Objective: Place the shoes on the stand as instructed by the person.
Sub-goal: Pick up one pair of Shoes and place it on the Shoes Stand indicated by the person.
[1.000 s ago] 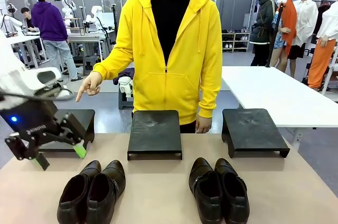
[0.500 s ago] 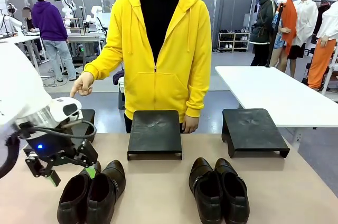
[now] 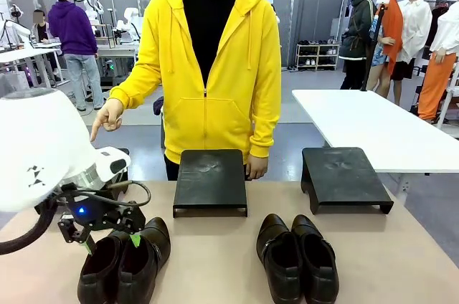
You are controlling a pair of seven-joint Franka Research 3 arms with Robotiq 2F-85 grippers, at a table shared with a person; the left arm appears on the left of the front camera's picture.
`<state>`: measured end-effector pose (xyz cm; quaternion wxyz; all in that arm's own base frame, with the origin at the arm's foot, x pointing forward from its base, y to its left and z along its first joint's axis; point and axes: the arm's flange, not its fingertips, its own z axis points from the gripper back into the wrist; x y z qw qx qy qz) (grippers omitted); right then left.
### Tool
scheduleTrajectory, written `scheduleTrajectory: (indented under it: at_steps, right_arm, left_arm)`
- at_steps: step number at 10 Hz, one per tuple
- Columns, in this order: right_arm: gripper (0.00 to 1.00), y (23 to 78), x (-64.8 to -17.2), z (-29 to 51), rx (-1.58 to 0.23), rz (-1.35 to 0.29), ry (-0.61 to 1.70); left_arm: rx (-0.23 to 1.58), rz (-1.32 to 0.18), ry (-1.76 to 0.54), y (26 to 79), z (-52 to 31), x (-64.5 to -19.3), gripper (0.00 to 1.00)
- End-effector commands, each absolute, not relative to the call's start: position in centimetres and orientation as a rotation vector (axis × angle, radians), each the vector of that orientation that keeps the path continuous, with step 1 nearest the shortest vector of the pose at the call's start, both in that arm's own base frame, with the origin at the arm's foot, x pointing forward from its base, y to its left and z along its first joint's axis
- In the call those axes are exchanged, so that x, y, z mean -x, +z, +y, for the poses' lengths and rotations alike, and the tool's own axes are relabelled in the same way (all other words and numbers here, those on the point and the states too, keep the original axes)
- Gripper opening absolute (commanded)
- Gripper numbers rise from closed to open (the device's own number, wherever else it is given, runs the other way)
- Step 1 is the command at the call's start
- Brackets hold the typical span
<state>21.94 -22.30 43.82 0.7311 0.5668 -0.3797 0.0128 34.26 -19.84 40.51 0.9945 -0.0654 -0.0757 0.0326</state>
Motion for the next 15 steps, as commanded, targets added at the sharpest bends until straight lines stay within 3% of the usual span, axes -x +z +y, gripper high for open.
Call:
scheduleTrajectory:
  at_steps: [1,5,6,9,15]
  right_arm:
    - [1.00,44.0,-21.9,-22.4,-1.253,-0.850,0.035]
    - [1.00,44.0,-21.9,-22.4,-1.253,-0.850,0.035]
    - [1.00,44.0,-21.9,-22.4,-1.253,-0.850,0.035]
    - [1.00,44.0,-21.9,-22.4,-1.253,-0.850,0.035]
    - [1.00,44.0,-21.9,-22.4,-1.253,-0.850,0.035]
  left_arm:
    - [0.084,-0.177,0.086,36.8,-19.1,-32.2,1.00]
    - [0.092,-0.139,0.079,33.5,-18.3,-31.3,1.00]
    - [0.086,-0.142,0.071,33.2,-18.2,-31.1,0.92]
    - [0.028,-0.141,0.056,32.1,-17.5,-30.8,0.03]
    - [0.035,-0.123,-0.004,31.7,-17.8,-30.5,0.00]
